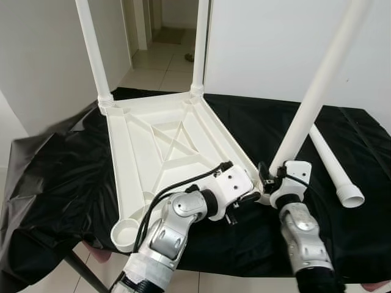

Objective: Building children table

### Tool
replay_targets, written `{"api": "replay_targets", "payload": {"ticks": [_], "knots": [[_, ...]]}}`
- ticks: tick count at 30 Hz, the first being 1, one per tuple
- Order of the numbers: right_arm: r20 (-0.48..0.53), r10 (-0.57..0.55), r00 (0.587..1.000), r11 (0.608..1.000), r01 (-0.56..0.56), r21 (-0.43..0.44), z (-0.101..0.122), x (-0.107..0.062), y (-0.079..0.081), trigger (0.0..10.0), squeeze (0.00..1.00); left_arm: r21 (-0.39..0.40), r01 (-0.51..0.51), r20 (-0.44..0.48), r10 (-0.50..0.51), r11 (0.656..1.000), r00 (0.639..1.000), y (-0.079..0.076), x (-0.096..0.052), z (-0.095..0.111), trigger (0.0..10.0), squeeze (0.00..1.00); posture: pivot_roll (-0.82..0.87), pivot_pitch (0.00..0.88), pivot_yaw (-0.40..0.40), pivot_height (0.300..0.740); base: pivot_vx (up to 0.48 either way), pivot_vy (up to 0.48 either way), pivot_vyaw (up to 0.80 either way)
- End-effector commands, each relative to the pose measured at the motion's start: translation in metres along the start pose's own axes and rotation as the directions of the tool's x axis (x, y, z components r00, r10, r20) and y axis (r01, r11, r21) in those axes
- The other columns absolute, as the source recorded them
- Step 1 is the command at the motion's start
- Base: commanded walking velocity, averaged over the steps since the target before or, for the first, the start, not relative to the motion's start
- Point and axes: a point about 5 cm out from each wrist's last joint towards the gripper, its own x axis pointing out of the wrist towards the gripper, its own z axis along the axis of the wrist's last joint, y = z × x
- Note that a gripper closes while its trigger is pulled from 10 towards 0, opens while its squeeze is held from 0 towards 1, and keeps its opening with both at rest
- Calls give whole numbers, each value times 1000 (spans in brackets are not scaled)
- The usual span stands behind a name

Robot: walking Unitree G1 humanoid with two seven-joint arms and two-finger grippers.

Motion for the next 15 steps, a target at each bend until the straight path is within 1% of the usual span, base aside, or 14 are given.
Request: {"api": "replay_targets", "payload": {"ticks": [1, 2, 3, 4, 5, 6, 7, 9, 13, 14, 15], "knots": [[-151, -128, 980, 991, 121, -60, -29, -10, -19, 10000, 0, -57, -174, -4, 174, 983, 985, -2, 0, -4, 10000, 0, -26, 31, -18, 740, 0, 0, 0], [-173, -195, 965, 980, 185, -72, -31, -14, -19, 10000, 0, -57, -175, -5, 175, 983, 985, -2, 0, -4, 10000, 0, -26, 31, -18, 740, 0, 0, 0], [-173, -230, 958, 973, 224, -55, -29, -19, -12, 10000, 0, -57, -176, -5, 176, 983, 984, -2, 0, -4, 10000, 0, -21, 36, -21, 740, 0, 0, 0], [-173, -230, 958, 973, 224, -55, -29, -19, -12, 10000, 0, -57, -176, -5, 176, 983, 984, -2, 0, -4, 10000, 0, -21, 36, -21, 740, 0, 0, 0], [-164, -230, 959, 973, 230, -19, -24, -22, 0, 10000, 0, -57, -178, -6, 178, 982, 984, -2, 0, -4, 10000, 0, -21, 36, -21, 740, 0, 0, 0], [-164, -225, 961, 974, 226, -12, -22, -22, 3, 10000, 0, -57, -179, -6, 179, 982, 984, -2, 0, -4, 10000, 0, -21, 36, -21, 740, 0, 0, 0], [-167, -210, 963, 977, 211, -17, -23, -22, 5, 10000, 0, -58, -180, -6, 180, 982, 984, -2, 0, -4, 10000, 0, -21, 38, -23, 740, 0, 0, 0], [-169, -223, 960, 975, 221, -33, -23, -22, 2, 10000, 0, -59, -180, -5, 180, 982, 984, -2, 0, -4, 10000, 0, -20, 38, -25, 740, 0, 0, 0], [-169, -233, 958, 973, 231, -32, -23, -22, 0, 10000, 0, -60, -181, -6, 181, 982, 983, -2, 0, -4, 10000, 0, -20, 38, -25, 740, 0, 0, 0], [-170, -237, 956, 971, 235, -32, -23, -22, 1, 10000, 129, -60, -182, -6, 182, 981, 983, -2, -1, -4, 10000, 0, -20, 40, -26, 740, 0, 0, 0], [-166, -235, 958, 972, 235, -25, -22, -22, 1, 10000, 1000, -60, -183, -7, 183, 981, 983, -2, -1, -4, 10000, 0, -20, 40, -26, 740, 0, 0, 0]]}}
